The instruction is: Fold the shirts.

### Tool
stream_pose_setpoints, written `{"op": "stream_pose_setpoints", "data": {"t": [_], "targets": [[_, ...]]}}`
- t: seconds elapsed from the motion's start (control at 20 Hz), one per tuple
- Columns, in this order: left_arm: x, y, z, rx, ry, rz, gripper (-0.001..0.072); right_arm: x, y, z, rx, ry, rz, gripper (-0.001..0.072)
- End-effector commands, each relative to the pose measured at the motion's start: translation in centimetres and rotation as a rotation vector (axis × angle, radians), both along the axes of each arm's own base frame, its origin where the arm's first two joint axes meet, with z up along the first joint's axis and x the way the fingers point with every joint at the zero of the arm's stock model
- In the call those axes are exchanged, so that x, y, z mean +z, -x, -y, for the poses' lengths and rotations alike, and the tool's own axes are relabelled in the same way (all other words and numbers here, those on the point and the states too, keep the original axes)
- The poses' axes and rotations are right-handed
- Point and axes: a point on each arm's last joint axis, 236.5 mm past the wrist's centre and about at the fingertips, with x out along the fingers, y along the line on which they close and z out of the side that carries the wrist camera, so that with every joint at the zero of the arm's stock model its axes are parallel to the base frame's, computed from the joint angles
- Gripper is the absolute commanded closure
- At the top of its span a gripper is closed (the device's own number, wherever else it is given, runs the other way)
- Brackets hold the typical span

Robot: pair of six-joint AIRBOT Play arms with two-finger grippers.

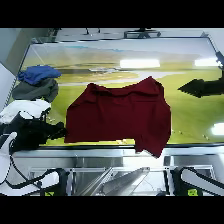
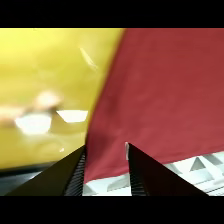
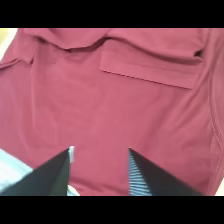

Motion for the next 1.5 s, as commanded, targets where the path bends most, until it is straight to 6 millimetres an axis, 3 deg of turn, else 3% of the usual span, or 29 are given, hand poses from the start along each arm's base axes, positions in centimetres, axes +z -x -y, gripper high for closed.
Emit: {"op": "stream_pose_setpoints", "data": {"t": [0.0,0.1,0.15,0.25,0.4,0.45,0.5,0.55,0.7,0.85,1.05,1.15,1.2,1.3,1.4,1.45], "targets": [[-1.4,-1.0,3.1,-0.053,0.043,0.063,0.0403,-4.4,0.4,1.5,-0.097,0.032,-0.129,0.0545],[-1.0,-1.9,4.3,-0.059,0.078,0.104,0.0403,-9.4,4.0,2.9,-0.097,0.089,-0.350,0.0340],[-0.9,-2.2,4.6,-0.058,0.092,0.116,0.0405,-11.4,6.0,3.5,-0.113,0.106,-0.440,0.0340],[-0.6,-2.5,4.8,-0.055,0.116,0.136,0.0566,-14.6,9.1,4.5,-0.165,0.107,-0.563,0.0340],[-0.2,-2.3,4.5,-0.040,0.144,0.131,0.0679,-17.8,13.1,3.0,-0.189,0.035,-0.694,0.0335],[-0.1,-2.2,4.3,-0.031,0.149,0.127,0.0679,-18.7,14.3,2.0,-0.184,0.016,-0.730,0.0326],[-0.1,-2.2,4.0,-0.023,0.151,0.124,0.0679,-19.6,15.1,1.1,-0.189,-0.003,-0.753,0.0228],[0.0,-2.2,3.8,-0.012,0.154,0.122,0.0679,-20.5,15.5,0.5,-0.202,-0.014,-0.758,0.0197],[1.0,-3.0,4.6,0.010,0.224,0.161,0.0679,-22.2,15.8,-0.7,-0.214,-0.005,-0.741,0.0208],[1.9,-4.3,5.5,0.036,0.275,0.213,0.0679,-22.2,13.4,-2.5,-0.199,-0.037,-0.639,0.0223],[2.2,-4.6,5.6,0.038,0.286,0.230,0.0679,-20.5,11.1,-5.8,-0.137,-0.160,-0.541,0.0667],[3.2,-5.3,5.6,0.021,0.302,0.246,0.0679,-18.3,10.4,-6.4,-0.086,-0.194,-0.491,0.0690],[4.6,-5.9,6.0,0.011,0.331,0.267,0.0680,-16.7,9.8,-6.4,-0.056,-0.192,-0.445,0.0691],[9.6,-7.8,6.9,-0.022,0.402,0.369,0.0679,-11.4,7.5,-6.0,-0.017,-0.162,-0.281,0.0691],[17.9,-9.6,8.5,-0.087,0.523,0.560,0.0679,-2.3,4.3,-5.9,-0.006,-0.142,-0.009,0.0691],[23.6,-9.9,9.7,-0.134,0.609,0.689,0.0680,3.7,3.3,-6.1,-0.001,-0.127,0.160,0.0691]]}}
